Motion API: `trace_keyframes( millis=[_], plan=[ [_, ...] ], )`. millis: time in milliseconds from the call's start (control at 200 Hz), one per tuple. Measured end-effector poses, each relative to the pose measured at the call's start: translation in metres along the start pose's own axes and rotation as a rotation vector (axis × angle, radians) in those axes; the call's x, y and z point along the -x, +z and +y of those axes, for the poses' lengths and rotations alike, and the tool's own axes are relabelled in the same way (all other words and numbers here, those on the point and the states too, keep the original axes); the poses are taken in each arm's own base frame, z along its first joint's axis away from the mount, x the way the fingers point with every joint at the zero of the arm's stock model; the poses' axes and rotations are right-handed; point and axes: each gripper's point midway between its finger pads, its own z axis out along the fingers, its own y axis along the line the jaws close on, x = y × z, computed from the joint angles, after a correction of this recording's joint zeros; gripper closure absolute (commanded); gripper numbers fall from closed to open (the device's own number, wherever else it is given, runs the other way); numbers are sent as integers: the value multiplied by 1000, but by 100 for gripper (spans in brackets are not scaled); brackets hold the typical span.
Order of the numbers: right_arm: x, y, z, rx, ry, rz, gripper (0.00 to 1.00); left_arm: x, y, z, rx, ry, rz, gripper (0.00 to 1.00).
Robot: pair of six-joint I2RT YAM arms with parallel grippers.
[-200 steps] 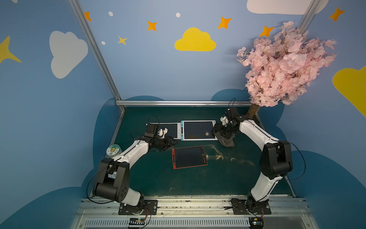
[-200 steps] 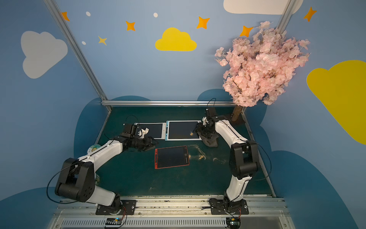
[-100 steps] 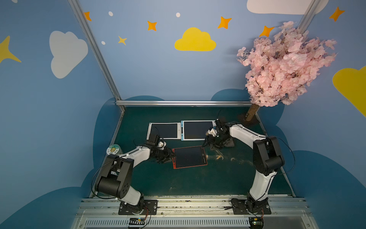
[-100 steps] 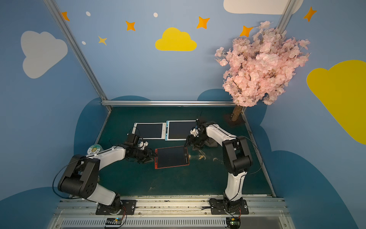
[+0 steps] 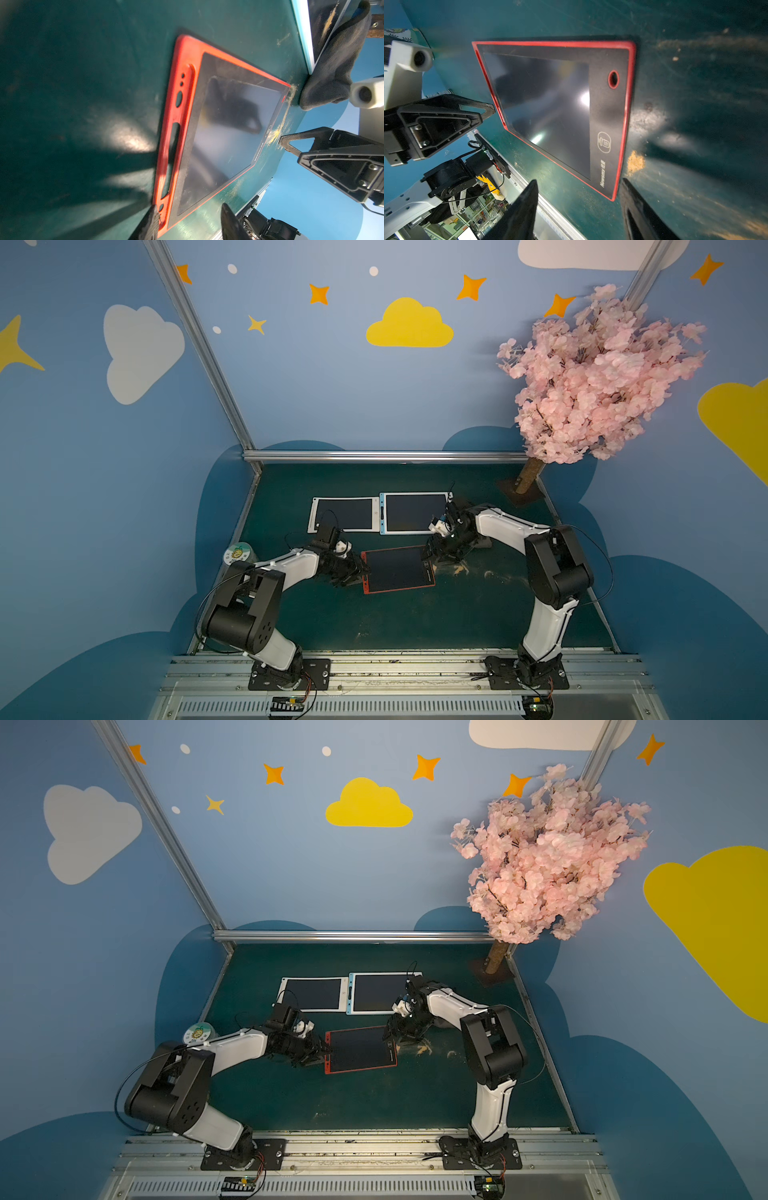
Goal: Wipe the drawing tablet
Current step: Adjust the drawing tablet at the center of the board.
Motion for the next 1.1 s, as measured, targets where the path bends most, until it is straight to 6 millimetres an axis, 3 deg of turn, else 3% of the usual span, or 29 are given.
trace_keyframes(
  millis=[395, 1101],
  plan=[
    [9, 17, -9, 1, 27, 9, 38, 1, 7, 1, -3, 0, 12, 52],
    [18, 16, -3, 37, 38, -2, 40, 1, 8, 0, -12, -2, 24, 52]
  ],
)
